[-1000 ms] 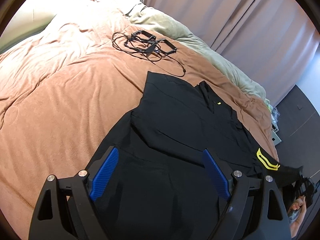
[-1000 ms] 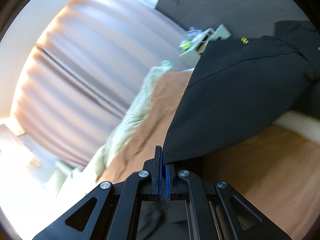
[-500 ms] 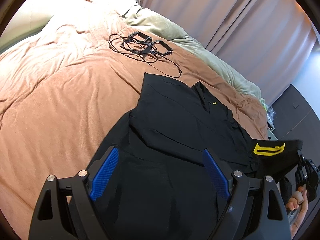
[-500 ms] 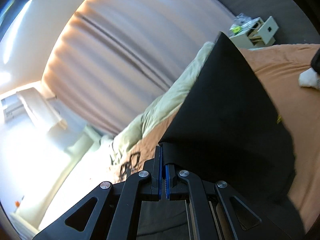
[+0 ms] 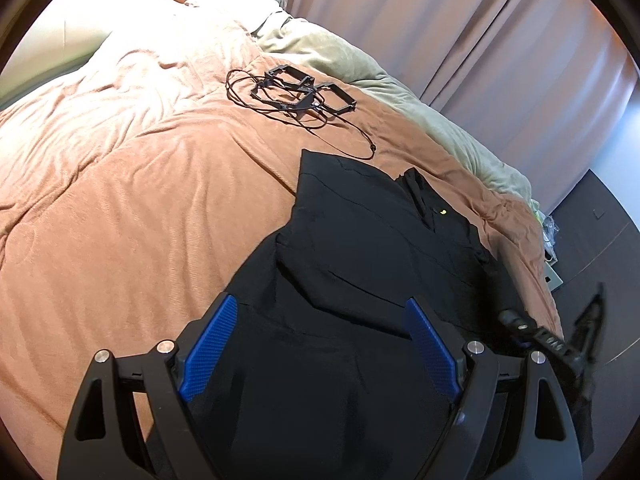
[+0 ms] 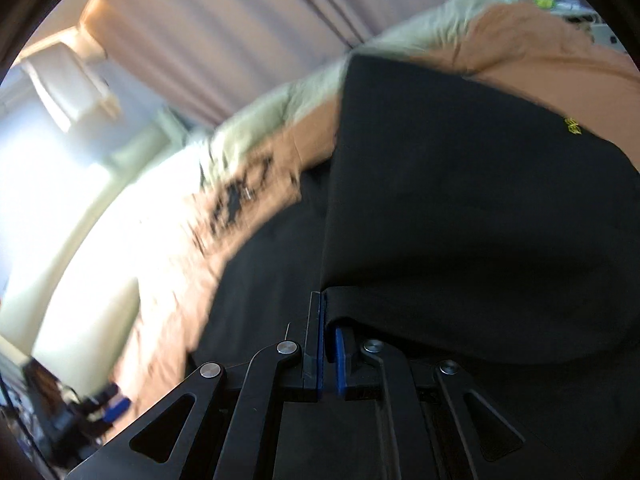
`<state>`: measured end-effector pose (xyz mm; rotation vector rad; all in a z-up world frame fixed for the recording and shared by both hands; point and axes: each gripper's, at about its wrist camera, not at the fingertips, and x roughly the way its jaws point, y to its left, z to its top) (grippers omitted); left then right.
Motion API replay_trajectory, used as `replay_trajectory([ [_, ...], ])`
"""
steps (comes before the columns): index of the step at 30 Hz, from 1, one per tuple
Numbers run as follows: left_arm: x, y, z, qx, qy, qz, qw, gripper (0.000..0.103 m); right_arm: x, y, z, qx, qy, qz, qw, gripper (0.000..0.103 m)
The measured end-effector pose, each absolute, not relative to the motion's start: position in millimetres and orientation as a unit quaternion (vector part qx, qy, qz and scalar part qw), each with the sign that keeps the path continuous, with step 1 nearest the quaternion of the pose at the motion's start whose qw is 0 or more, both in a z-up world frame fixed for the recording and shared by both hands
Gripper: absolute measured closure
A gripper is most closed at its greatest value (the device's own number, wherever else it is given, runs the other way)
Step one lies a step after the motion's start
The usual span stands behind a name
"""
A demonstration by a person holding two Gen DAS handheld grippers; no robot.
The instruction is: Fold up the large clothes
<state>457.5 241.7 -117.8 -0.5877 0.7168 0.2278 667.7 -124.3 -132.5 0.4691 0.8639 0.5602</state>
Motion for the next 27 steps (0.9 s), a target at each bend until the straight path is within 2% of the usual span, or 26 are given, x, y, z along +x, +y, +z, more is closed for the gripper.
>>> replay_trajectory([
  [1,459.1,239.6,-118.2,-0.281,0.346,0.108,0.889,0.016,672.0,-114.8,-142.1,0.218,0.438,0.272,0.829,0.065],
  [2,460.9,236.6,-118.1,-0.278,0.347,0.105,0.889,0.016,674.2,-110.0,-148.6,0.217,0.457,0.275,0.817,0.038],
  [3,462.6,233.2,-117.6,-0.272,0.348,0.102,0.891,0.016,675.3,-108.3,-152.7,0.219,0.466,0.276,0.812,0.032],
  [7,465.5,221.5,-114.1,-0.260,0.348,0.091,0.896,0.016,658.8,-115.7,-153.0,0.210,0.477,0.278,0.807,0.032],
  [15,467.2,212.5,-117.4,-0.249,0.356,0.092,0.896,0.016,640.9,-188.3,-163.2,0.317,0.479,0.181,0.799,0.032],
  [24,474.5,217.3,-132.0,-0.234,0.378,0.108,0.889,0.016,639.4,-269.6,-175.1,0.400,0.428,0.085,0.806,0.033],
  [26,475.8,219.6,-133.4,-0.238,0.379,0.108,0.888,0.016,637.7,-283.6,-173.1,0.397,0.422,0.068,0.812,0.036],
  [27,475.9,219.8,-133.3,-0.239,0.379,0.108,0.888,0.016,636.8,-287.5,-171.9,0.394,0.420,0.059,0.815,0.041],
])
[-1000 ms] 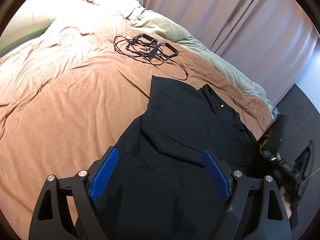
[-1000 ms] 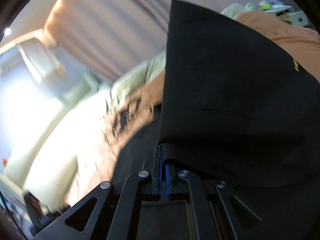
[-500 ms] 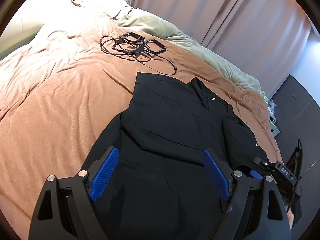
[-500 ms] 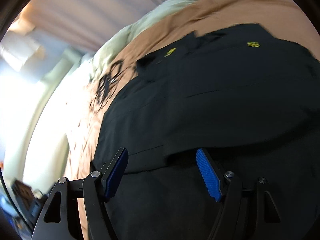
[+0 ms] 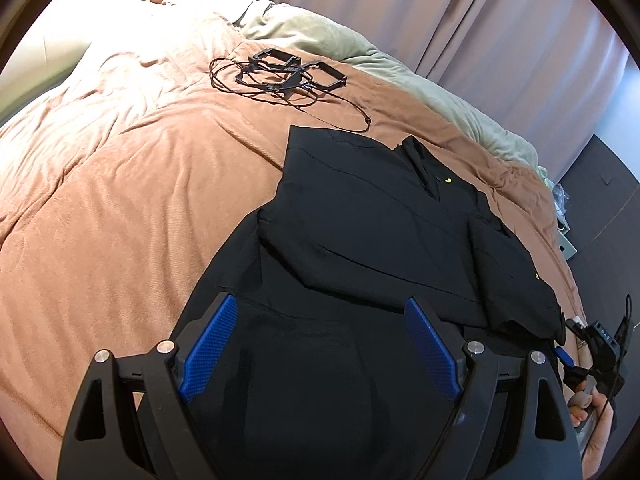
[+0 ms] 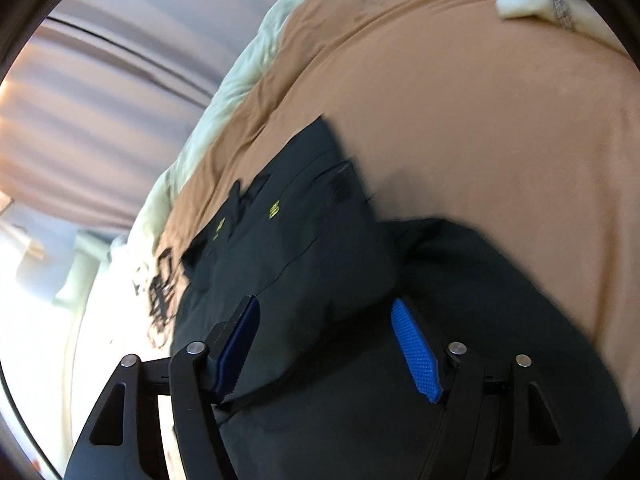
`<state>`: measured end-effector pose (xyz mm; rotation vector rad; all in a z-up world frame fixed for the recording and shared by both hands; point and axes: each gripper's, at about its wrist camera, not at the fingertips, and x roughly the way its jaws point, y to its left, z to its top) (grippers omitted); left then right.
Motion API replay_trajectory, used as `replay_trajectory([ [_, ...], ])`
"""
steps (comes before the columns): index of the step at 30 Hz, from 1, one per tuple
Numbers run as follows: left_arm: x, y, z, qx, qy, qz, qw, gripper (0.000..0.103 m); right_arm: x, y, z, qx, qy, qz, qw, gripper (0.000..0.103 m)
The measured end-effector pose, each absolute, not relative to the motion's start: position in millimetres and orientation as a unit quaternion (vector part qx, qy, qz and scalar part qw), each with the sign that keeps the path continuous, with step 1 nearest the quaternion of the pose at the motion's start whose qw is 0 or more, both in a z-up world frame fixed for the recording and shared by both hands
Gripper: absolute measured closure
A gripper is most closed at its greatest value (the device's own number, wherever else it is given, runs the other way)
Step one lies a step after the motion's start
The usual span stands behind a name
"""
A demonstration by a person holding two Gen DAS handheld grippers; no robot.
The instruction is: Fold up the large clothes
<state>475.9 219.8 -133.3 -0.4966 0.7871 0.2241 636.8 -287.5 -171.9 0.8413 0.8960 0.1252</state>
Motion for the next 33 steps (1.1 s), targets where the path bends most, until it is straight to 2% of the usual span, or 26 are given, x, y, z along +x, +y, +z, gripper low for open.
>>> replay_trajectory([
  [1,475.9,220.4,-133.3,-0.240,0.378,0.108,0.887,0.016,637.5,-289.0,-171.9,0.389,0.417,0.053,0.820,0.047],
  [3,476.1,223.0,-132.7,-0.246,0.375,0.107,0.887,0.016,640.8,-289.2,-169.8,0.373,0.416,0.050,0.828,0.076],
  [5,476.0,225.9,-132.3,-0.254,0.373,0.106,0.886,0.016,639.8,-290.4,-165.3,0.360,0.408,0.059,0.837,0.091],
  [14,468.1,241.0,-128.9,-0.278,0.359,0.108,0.884,0.016,633.8,-240.3,-117.3,0.304,0.360,0.131,0.872,0.094],
  [24,445.9,280.0,-132.3,-0.327,0.345,0.132,0.870,0.016,621.3,-106.2,-77.5,0.201,0.347,0.265,0.877,0.094],
  [30,438.7,291.6,-133.0,-0.342,0.340,0.139,0.865,0.016,612.3,-26.7,-76.0,0.157,0.354,0.336,0.858,0.093],
  [31,437.9,292.7,-132.5,-0.346,0.338,0.138,0.864,0.016,609.8,-15.3,-77.4,0.160,0.355,0.360,0.848,0.091],
  [32,436.9,293.4,-131.0,-0.350,0.334,0.135,0.865,0.016,606.5,-6.5,-78.8,0.162,0.358,0.377,0.839,0.083],
  [33,436.6,293.2,-129.8,-0.352,0.331,0.133,0.865,0.016,602.7,0.5,-79.7,0.161,0.360,0.388,0.833,0.061],
])
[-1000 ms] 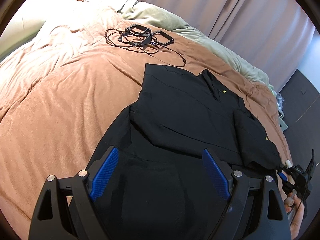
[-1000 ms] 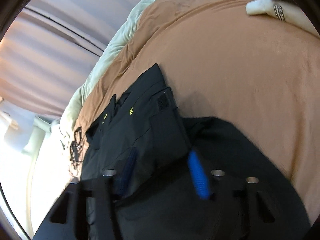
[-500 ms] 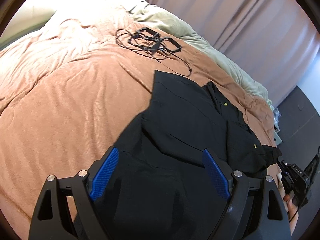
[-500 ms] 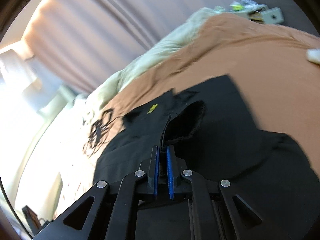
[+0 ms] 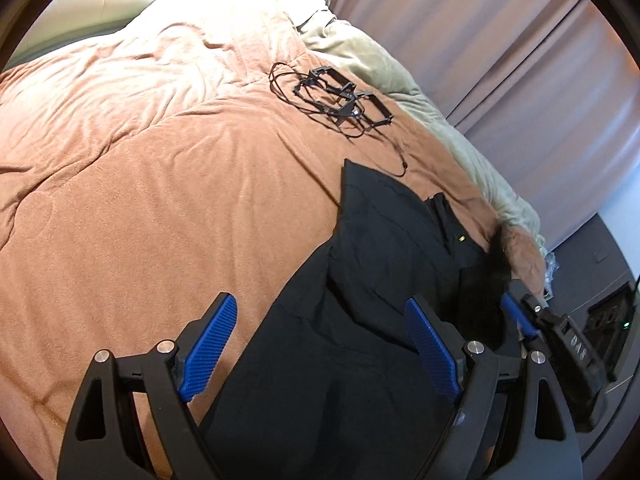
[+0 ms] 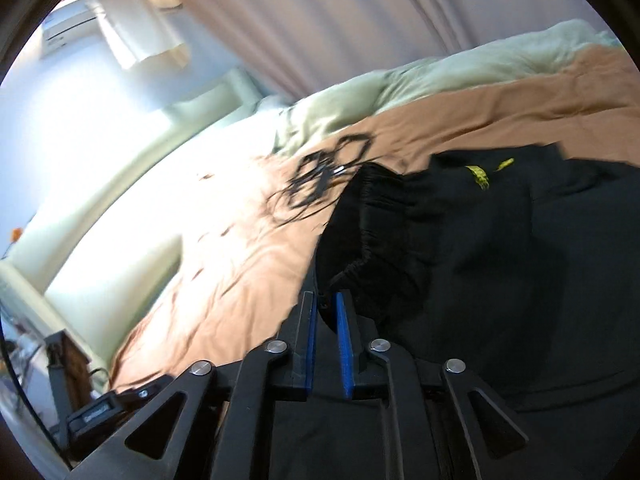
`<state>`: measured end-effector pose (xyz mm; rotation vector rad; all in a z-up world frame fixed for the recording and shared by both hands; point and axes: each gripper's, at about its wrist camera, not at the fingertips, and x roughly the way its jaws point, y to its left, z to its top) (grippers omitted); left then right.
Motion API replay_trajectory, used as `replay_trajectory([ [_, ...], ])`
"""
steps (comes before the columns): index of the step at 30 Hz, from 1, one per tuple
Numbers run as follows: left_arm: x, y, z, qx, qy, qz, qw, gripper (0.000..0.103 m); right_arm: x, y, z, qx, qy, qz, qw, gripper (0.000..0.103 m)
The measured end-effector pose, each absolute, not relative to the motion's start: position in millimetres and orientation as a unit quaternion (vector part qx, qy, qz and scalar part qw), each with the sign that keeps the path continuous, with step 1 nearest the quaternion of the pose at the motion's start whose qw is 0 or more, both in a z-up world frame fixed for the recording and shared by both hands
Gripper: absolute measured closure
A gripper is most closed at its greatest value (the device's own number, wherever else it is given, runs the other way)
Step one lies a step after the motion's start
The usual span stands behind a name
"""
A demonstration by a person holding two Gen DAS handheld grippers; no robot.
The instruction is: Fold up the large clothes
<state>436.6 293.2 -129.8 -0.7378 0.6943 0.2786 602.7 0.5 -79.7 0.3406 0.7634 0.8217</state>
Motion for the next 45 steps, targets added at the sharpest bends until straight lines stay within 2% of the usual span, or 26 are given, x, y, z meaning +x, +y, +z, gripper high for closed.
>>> replay_trajectory([
  [1,436.4,292.3,-128.8,-0.352,0.330,0.132,0.866,0.016,598.8,6.4,-80.7,0.153,0.363,0.394,0.830,0.047],
  [2,436.3,291.1,-127.4,-0.351,0.328,0.131,0.867,0.016,595.0,9.1,-81.4,0.143,0.364,0.391,0.833,0.028],
  [3,437.0,289.3,-126.5,-0.348,0.328,0.130,0.869,0.016,590.3,7.5,-80.0,0.138,0.356,0.387,0.840,0.027],
  [11,444.1,279.4,-124.9,-0.338,0.332,0.121,0.872,0.016,601.2,-49.1,-87.6,0.183,0.380,0.337,0.842,0.027],
  [20,463.1,251.3,-125.2,-0.300,0.348,0.108,0.882,0.016,600.5,-171.4,-104.4,0.254,0.409,0.207,0.851,0.027],
  [28,484.5,215.9,-122.7,-0.262,0.351,0.093,0.894,0.016,610.0,-270.5,-141.7,0.367,0.417,0.120,0.823,0.029],
  [31,499.9,205.5,-123.2,-0.240,0.356,0.099,0.897,0.021,622.3,-299.6,-149.2,0.423,0.399,0.113,0.806,0.032],
  [34,517.8,201.2,-123.4,-0.218,0.370,0.101,0.898,0.027,629.8,-314.1,-157.0,0.460,0.387,0.109,0.792,0.035],
  [42,577.1,198.1,-134.0,-0.175,0.408,0.117,0.888,0.027,635.1,-322.3,-190.2,0.514,0.407,0.110,0.747,0.036],
  [45,597.5,195.0,-145.3,-0.156,0.426,0.125,0.883,0.027,637.3,-327.8,-192.4,0.510,0.406,0.117,0.750,0.042],
])
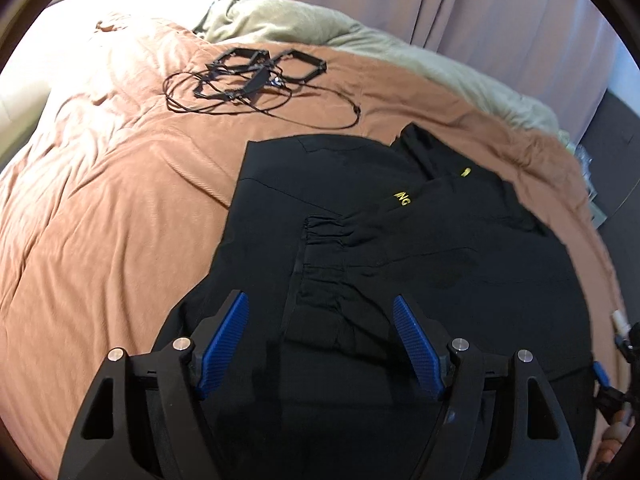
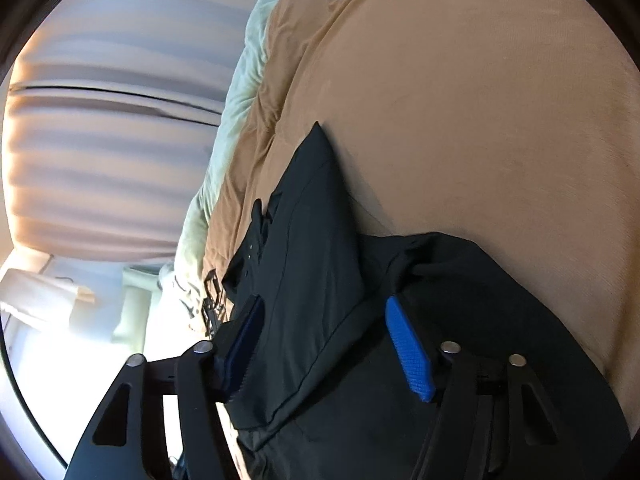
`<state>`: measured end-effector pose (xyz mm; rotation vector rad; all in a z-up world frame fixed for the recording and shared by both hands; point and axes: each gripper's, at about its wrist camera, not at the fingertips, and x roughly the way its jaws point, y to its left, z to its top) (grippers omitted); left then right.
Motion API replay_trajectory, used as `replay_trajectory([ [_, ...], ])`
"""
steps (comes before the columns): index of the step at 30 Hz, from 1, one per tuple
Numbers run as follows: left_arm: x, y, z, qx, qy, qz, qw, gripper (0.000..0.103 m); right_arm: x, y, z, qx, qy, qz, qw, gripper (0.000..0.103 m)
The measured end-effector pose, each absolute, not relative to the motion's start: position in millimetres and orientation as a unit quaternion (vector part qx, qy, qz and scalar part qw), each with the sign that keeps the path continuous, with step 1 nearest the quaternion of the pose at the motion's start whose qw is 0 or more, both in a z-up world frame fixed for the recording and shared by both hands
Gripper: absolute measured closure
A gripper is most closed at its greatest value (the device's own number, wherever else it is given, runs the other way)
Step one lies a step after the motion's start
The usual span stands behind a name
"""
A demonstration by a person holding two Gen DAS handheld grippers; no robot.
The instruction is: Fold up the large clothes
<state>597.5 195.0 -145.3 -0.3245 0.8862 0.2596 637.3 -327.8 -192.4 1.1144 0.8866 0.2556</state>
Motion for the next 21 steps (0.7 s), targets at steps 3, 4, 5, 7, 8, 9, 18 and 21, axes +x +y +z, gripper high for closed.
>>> replay_trajectory([
  [3,617.5,193.1,-162.9,-0.141,0.451,0.130,0.872,0.027,639.8,-326.8,-195.9,0.507,0.409,0.115,0.750,0.044],
  [4,623.3,192.4,-168.6,-0.135,0.460,0.135,0.867,0.028,640.5,-324.3,-198.3,0.504,0.416,0.108,0.749,0.045],
  [5,629.1,190.9,-175.0,-0.129,0.468,0.137,0.864,0.032,638.3,-327.4,-201.3,0.505,0.420,0.104,0.747,0.045],
  [7,635.8,187.5,-183.1,-0.118,0.479,0.142,0.858,0.033,638.3,-327.8,-205.1,0.517,0.424,0.104,0.736,0.045],
  [8,638.7,186.4,-187.0,-0.112,0.484,0.146,0.855,0.033,638.9,-328.4,-205.6,0.522,0.423,0.107,0.733,0.045],
  [9,641.8,186.3,-191.7,-0.108,0.491,0.151,0.851,0.033,639.9,-329.2,-204.9,0.524,0.422,0.109,0.732,0.045],
  [18,640.0,189.4,-196.0,-0.070,0.503,0.177,0.843,0.060,636.4,-340.8,-215.5,0.547,0.422,0.099,0.716,0.045],
  [21,635.0,198.2,-190.6,-0.041,0.500,0.206,0.840,0.060,635.2,-341.3,-215.8,0.547,0.421,0.098,0.717,0.045],
])
